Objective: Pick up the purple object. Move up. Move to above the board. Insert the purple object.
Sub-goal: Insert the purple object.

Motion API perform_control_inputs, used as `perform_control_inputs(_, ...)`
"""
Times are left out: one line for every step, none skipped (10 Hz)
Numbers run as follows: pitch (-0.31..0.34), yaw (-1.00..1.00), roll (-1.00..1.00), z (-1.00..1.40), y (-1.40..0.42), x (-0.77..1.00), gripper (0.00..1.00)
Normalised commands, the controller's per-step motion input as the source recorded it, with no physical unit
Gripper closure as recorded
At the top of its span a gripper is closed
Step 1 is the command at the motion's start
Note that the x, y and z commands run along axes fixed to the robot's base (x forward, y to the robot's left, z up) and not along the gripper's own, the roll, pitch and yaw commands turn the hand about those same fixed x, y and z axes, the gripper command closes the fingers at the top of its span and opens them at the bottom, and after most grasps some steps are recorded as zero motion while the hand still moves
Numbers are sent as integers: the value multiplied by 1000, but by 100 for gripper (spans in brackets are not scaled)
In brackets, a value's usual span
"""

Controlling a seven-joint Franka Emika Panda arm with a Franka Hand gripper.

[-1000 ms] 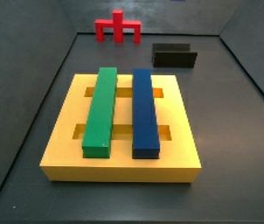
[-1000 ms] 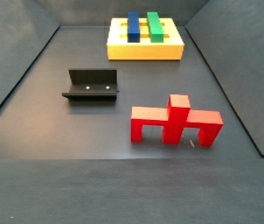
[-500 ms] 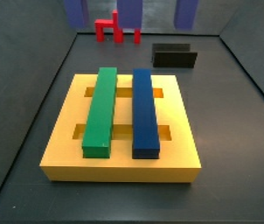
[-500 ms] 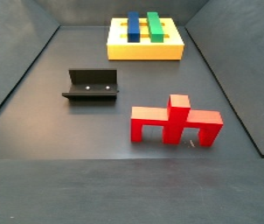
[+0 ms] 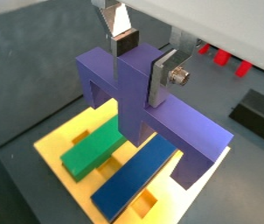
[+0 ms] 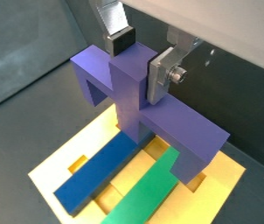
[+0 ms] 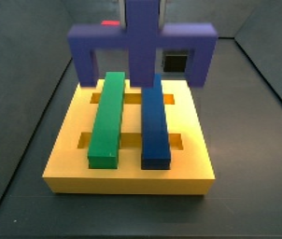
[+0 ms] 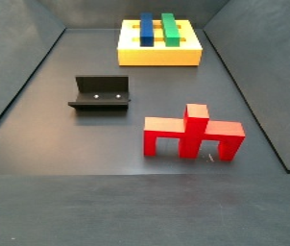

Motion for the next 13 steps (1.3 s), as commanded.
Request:
perform_control_inputs(0, 29, 216, -343, -297, 0, 100)
perform_control_inputs(-60, 0, 1, -269, -74, -43, 100)
perform_control_inputs(-164, 0, 0, -209, -74, -37, 100)
perform_control_inputs(-140, 0, 46, -177, -89, 0, 100)
perform_control_inputs(-187, 0, 34, -220, -51, -40, 100)
perform_control_inputs(-309, 0, 79, -314, -94, -234, 100)
perform_control_inputs(-297, 0, 187, -351, -203, -231, 100)
perform_control_inputs(-219, 0, 214, -343, -109, -186, 100)
perform_control_inputs(-189, 34, 219, -189, -103, -60, 100)
perform_control_inputs(-183, 117, 200, -151, -100, -49, 100)
perform_control_inputs(-57, 157, 134, -94, -74, 3, 100)
perform_control_inputs(0, 6, 59, -66, -86, 286, 100)
perform_control_inputs(0, 0, 29, -71, -123, 46, 100)
